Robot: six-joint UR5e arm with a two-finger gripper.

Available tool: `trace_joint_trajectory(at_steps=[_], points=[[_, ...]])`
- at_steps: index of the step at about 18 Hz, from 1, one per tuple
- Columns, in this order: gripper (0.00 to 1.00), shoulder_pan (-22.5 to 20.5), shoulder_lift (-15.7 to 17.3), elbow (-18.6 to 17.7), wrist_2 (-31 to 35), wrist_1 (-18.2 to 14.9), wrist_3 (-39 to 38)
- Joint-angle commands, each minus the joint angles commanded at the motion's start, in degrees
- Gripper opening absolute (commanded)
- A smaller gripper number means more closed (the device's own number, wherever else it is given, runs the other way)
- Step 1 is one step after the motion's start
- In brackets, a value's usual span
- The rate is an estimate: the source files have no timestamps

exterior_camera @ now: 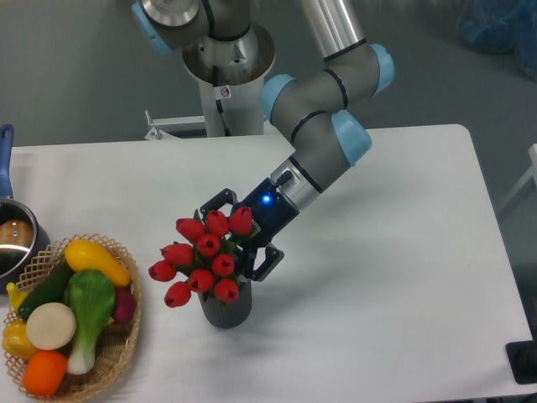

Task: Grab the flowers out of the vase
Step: 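Tilt the gripped tulip bunch and begin lifting it from the vase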

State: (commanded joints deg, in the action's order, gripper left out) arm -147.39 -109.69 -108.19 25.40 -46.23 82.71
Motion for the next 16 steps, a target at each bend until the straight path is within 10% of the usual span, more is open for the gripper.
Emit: trace_joint_trajectory(at_steps=[16], points=[[0.31, -0.4, -1.1, 0.4, -4.3, 0.3, 1.3]])
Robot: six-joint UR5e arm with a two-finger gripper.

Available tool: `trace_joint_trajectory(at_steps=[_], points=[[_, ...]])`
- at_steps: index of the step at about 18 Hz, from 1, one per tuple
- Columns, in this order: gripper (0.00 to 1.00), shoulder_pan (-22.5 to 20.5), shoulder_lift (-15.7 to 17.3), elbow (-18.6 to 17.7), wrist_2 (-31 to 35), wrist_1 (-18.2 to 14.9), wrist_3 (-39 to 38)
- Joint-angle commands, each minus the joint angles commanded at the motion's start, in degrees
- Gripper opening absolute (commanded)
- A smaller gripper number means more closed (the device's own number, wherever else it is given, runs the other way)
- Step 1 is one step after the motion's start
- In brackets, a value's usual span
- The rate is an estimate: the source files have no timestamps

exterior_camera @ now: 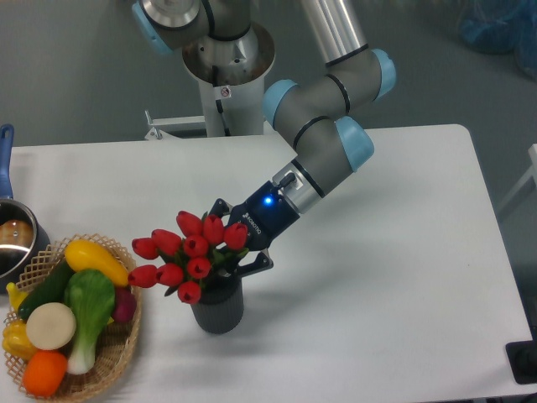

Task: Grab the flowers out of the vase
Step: 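Tilt the gripped tulip bunch and begin lifting it from the vase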

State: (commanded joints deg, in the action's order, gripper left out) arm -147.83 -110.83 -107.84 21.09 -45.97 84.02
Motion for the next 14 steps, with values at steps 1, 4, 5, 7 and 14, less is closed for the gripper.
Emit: trace_joint_trajectory(at_steps=[1, 4, 5, 7, 14], points=[[0.31, -0.1, 0.0, 0.0, -0.2, 0.0, 0.0], [0.31, -0.3, 0.0, 0.3, -0.7, 0.0, -0.3], [0.31, -0.4, 0.1, 0.4, -1.3, 0.0, -0.4], [0.31, -0.5, 0.3, 0.5, -2.6, 0.0, -0.8], [0.32, -1.3, 1.5, 1.0, -6.3, 0.0, -4.1]])
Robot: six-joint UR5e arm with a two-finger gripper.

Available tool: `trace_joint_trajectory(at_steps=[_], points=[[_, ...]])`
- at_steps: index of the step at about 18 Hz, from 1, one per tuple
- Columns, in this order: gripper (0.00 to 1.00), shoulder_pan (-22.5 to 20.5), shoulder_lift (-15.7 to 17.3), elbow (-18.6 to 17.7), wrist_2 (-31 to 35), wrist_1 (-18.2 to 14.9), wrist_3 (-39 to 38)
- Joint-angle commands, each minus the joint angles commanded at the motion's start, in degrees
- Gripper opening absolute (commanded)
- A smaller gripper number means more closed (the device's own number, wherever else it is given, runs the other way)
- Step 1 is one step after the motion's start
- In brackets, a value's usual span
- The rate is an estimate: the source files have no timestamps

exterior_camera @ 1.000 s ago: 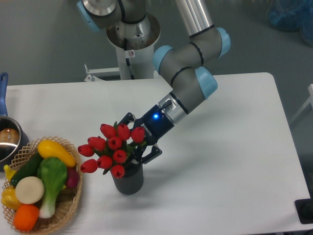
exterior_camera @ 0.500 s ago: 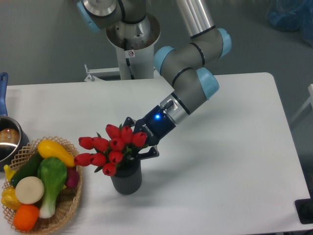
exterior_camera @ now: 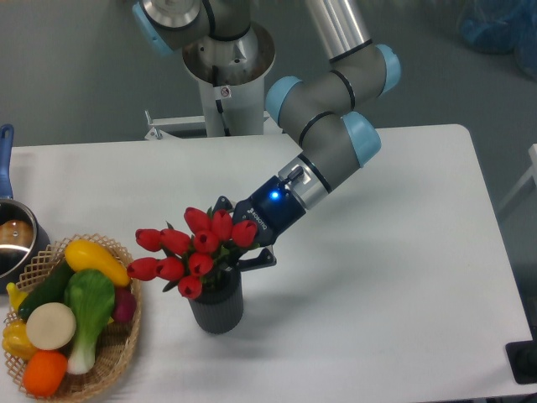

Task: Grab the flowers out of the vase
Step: 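Tilt the gripped tulip bunch and begin lifting it from the vase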

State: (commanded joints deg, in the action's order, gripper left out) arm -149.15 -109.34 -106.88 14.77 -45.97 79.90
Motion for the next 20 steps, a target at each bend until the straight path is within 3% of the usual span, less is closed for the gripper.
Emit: trace_joint_trajectory(at_steps=[20], points=[[0.31, -1.1, 4.5, 4.8, -5.2, -0.1, -11.4]])
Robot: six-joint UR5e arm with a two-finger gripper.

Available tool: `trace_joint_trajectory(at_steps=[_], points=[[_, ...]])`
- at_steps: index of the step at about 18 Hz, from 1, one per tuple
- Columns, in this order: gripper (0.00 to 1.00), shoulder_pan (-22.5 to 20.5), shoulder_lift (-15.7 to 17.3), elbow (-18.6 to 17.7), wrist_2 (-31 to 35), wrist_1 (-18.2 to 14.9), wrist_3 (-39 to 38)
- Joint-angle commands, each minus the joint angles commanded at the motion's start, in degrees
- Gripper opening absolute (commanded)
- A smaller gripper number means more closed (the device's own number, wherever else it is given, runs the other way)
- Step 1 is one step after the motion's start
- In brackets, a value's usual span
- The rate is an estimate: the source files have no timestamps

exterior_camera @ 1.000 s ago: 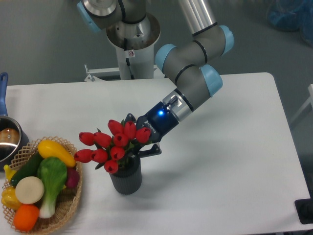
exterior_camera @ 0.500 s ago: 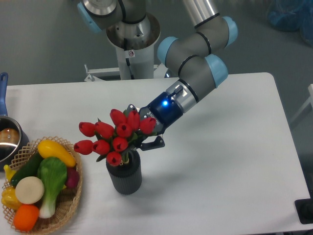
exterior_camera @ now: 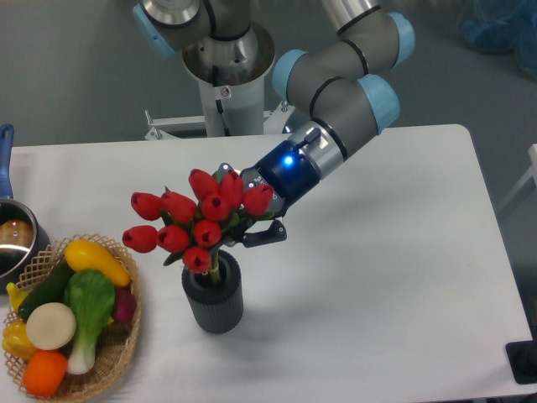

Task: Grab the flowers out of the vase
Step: 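Tilt the gripped tulip bunch and begin lifting it from the vase, then lift the tulip bunch up and out of the grey vase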

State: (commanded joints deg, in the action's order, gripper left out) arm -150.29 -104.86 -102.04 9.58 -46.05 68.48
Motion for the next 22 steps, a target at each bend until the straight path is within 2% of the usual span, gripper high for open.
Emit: trace_joint_trajectory(at_steps=[4, 11, 15, 19, 22], points=[[0.31, -1.0, 1.0, 1.1, -0.3, 0.0, -3.9], [0.31, -2.5, 2.0, 1.6, -1.1, 0.0, -5.1], [0.31, -3.1, 2.9, 3.3, -2.5, 0.0, -9.1], [0.31, -2.9, 3.3, 4.1, -2.5, 0.0, -10.0], [0.31, -2.7, 3.3, 6.3, -2.6, -0.1, -14.7]])
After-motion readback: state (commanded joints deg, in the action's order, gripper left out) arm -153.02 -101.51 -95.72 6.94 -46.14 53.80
